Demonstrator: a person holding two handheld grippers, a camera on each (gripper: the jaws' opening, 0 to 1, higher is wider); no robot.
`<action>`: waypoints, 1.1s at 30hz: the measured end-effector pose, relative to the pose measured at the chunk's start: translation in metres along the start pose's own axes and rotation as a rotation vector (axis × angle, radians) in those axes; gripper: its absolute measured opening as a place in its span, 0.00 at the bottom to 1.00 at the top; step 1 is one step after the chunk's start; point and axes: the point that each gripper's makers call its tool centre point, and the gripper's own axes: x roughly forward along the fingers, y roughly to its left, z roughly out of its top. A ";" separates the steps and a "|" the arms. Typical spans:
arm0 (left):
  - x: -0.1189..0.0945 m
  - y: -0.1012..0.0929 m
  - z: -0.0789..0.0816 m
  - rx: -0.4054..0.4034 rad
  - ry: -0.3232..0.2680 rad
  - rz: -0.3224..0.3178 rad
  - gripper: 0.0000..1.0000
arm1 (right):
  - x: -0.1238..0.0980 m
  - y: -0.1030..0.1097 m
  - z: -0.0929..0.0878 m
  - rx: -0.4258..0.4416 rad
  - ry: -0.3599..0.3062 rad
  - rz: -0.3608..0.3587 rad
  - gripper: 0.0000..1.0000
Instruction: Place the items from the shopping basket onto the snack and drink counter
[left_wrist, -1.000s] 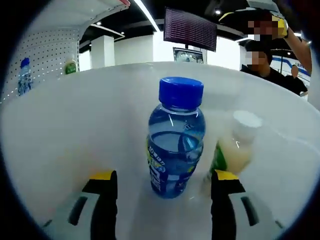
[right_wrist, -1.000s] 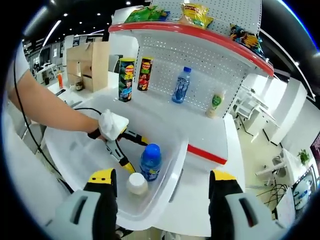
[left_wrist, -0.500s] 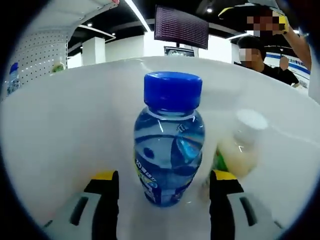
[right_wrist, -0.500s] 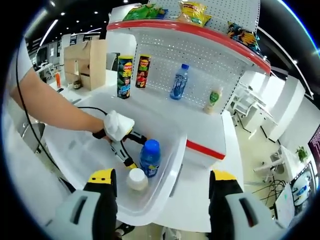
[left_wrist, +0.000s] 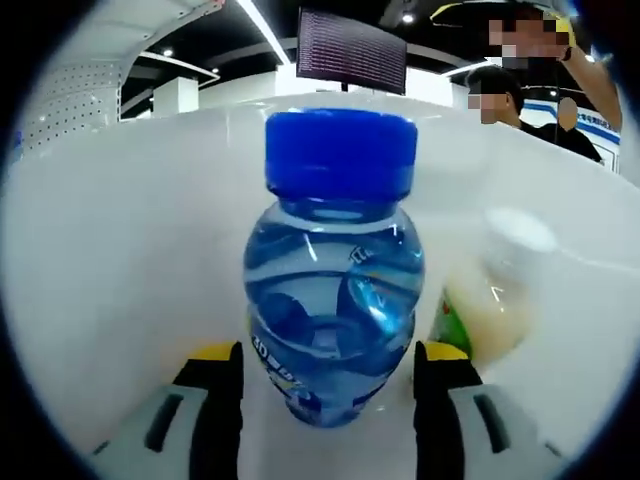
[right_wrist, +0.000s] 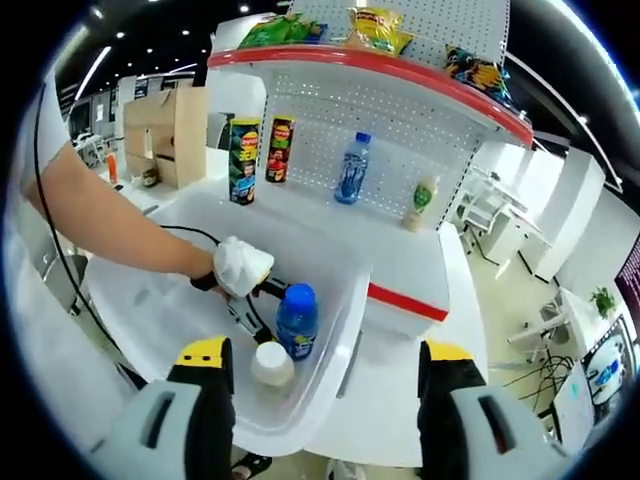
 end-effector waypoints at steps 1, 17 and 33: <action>0.001 0.000 0.000 0.004 0.001 -0.001 0.67 | 0.000 -0.001 0.000 0.001 0.001 -0.002 0.74; 0.013 0.000 0.002 0.031 -0.035 -0.031 0.57 | -0.002 -0.004 0.005 -0.016 -0.022 -0.029 0.71; 0.012 -0.001 -0.001 0.062 -0.014 -0.061 0.55 | -0.001 0.000 -0.001 -0.070 -0.010 -0.022 0.58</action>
